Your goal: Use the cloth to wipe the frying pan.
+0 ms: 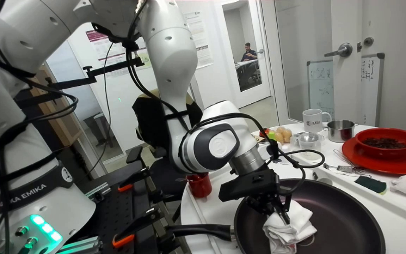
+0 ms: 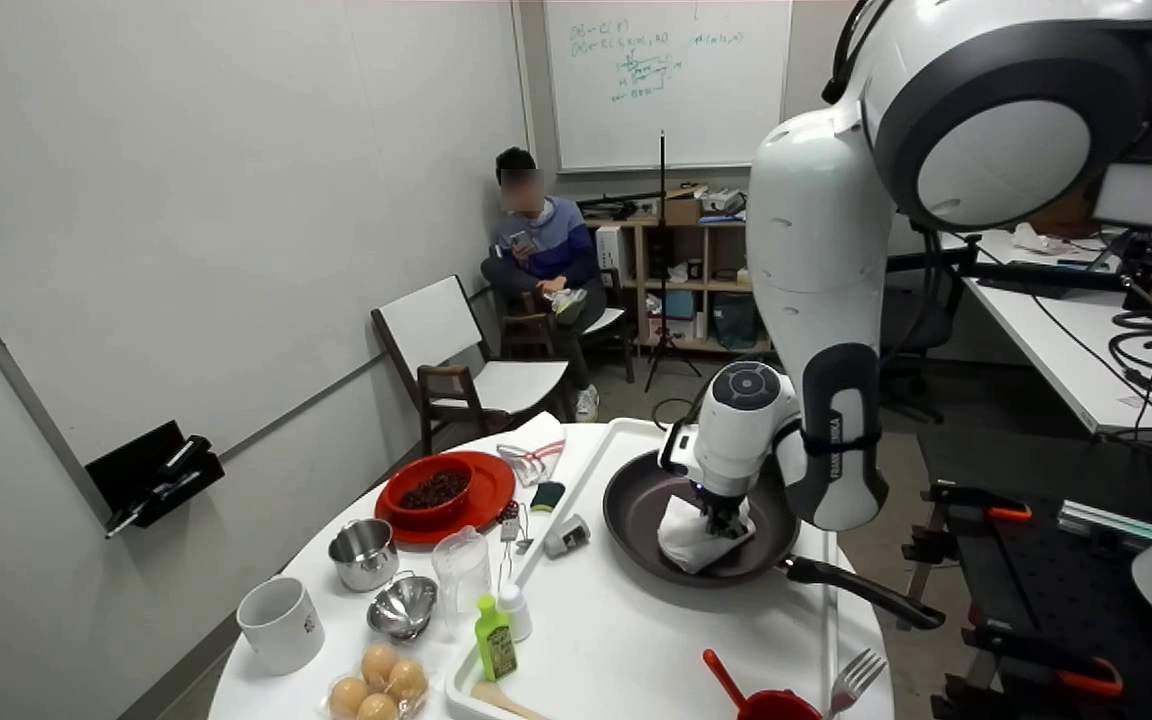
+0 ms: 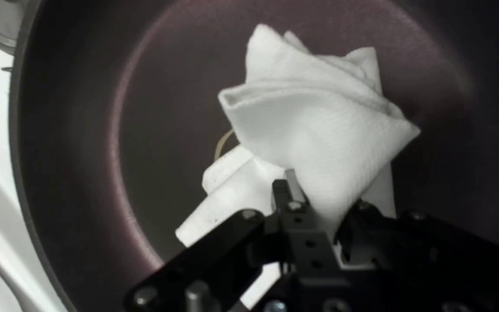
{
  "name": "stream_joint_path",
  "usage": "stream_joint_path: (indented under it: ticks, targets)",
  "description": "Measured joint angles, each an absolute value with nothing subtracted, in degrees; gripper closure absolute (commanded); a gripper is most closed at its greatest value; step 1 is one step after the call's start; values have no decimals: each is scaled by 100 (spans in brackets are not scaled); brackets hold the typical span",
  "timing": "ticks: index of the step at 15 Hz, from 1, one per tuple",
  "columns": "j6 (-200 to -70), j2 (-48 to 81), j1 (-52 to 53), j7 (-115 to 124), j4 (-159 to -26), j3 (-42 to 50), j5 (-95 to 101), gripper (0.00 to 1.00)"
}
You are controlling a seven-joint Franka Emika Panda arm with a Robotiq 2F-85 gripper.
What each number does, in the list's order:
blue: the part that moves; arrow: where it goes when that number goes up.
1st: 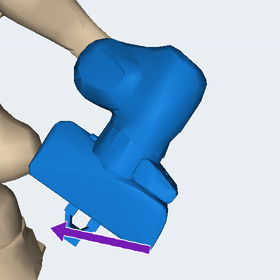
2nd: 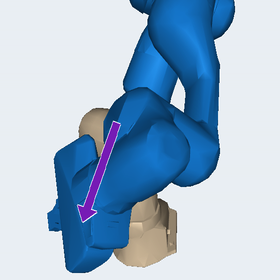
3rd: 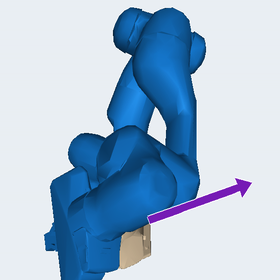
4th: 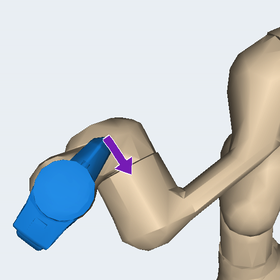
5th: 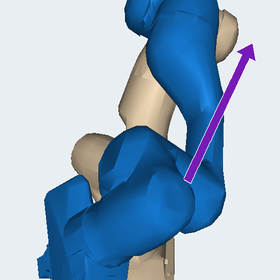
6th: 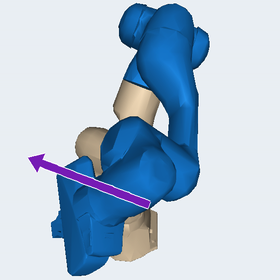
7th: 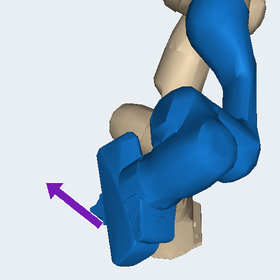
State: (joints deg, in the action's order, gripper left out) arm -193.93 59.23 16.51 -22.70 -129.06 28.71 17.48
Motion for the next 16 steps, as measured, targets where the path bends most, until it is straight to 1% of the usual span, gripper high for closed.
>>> stream_joint_path:
  ticks: [8, 16]
  targets:
    - [-19572, 5852, 2137, -2860, -13506, 2970, 1756, 92]
    - [-19570, 5907, 2207, -2938, -13456, 3243, 1706, 92]
